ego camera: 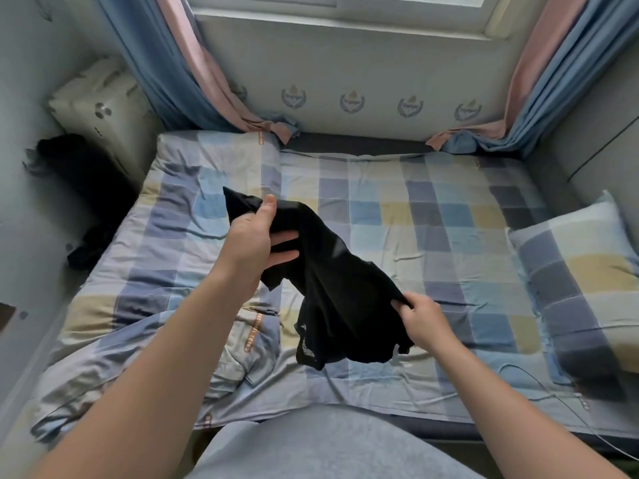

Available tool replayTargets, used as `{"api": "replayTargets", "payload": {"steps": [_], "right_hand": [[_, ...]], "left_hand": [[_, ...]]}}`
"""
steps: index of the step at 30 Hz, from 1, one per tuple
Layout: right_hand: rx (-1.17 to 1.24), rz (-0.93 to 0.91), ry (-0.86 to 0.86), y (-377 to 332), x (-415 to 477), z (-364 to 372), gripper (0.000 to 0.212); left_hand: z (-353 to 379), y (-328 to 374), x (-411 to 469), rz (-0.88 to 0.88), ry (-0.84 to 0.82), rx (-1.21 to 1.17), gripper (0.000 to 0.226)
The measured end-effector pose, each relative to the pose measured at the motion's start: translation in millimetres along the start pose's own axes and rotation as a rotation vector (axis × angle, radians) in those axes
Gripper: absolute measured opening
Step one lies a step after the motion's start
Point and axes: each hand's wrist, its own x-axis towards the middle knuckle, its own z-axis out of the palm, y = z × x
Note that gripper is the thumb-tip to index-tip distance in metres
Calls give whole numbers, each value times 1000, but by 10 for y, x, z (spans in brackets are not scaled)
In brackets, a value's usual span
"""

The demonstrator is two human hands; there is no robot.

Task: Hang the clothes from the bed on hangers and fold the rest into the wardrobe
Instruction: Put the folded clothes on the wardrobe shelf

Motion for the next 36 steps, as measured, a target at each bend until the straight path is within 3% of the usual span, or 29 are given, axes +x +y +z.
{"api": "replayTargets", "payload": {"steps": [4,7,10,12,15,18,24,29,33,36], "right_hand": [[212,-78,-52,-227,69,-191,25],[383,-110,-110,-486,29,-317,24],[566,-106,-189,-761,-82,-417,24],[654,-120,-188,-914,-163,-473,23],[781,-139,-171,-1082,-277,-544,22],[901,-148,-188,-1179,-354,-610,23],[1191,-59,-157,-1138,-309,-708,18],[1334,171,-37,-781,-107,-663,16],[1195,378,4,-425,62,-561,12],[1041,377,20,-313,83,-447,11]], "left_hand": [[89,-218,-21,-76,-87,200,22],[120,-360,-70,-150,-168,300,30],[152,-493,-136,-138,-286,455,23],[190,-574,-188,-131,-406,535,33],[294,-730,-239,-121,-553,665,66],[380,-911,-273,-68,-619,711,64],[325,-1053,-187,118,-503,891,12],[174,-936,-124,50,-593,882,5],[148,-819,-122,227,-489,817,10],[201,-715,-127,334,-391,771,13]]}}
